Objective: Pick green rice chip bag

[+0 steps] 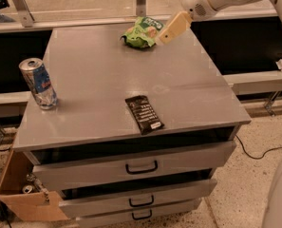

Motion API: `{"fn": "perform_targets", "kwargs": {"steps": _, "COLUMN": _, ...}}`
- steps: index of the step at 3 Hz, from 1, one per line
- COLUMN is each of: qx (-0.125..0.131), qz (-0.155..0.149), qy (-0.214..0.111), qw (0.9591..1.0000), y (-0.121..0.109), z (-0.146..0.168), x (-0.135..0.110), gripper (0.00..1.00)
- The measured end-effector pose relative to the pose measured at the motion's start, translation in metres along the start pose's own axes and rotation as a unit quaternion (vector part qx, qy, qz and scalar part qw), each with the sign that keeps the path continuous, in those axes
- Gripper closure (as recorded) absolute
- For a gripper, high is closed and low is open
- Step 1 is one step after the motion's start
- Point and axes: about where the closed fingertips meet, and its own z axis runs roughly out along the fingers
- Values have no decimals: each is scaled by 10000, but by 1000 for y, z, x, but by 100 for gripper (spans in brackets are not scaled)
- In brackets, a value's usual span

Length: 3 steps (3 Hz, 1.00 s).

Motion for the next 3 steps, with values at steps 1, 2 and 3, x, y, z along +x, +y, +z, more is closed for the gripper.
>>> {"fn": "perform_targets", "kwargs": {"steps": 1, "qx": 98, "qz": 290, "qy": -380, "qw": 9988, "y": -8, "z": 46, "x": -10, "gripper": 0}}
{"fn": "perform_targets", "kwargs": {"steps": 2, "qx": 245, "qz": 606, "qy": -685, "qw": 9955, "y": -20, "z": 92, "x": -19, "gripper": 0}}
{"fn": "perform_targets", "kwargs": {"steps": 3, "qx": 386, "qz": 807, "qy": -611, "qw": 9941, "y": -29, "z": 136, "x": -10, "gripper": 0}}
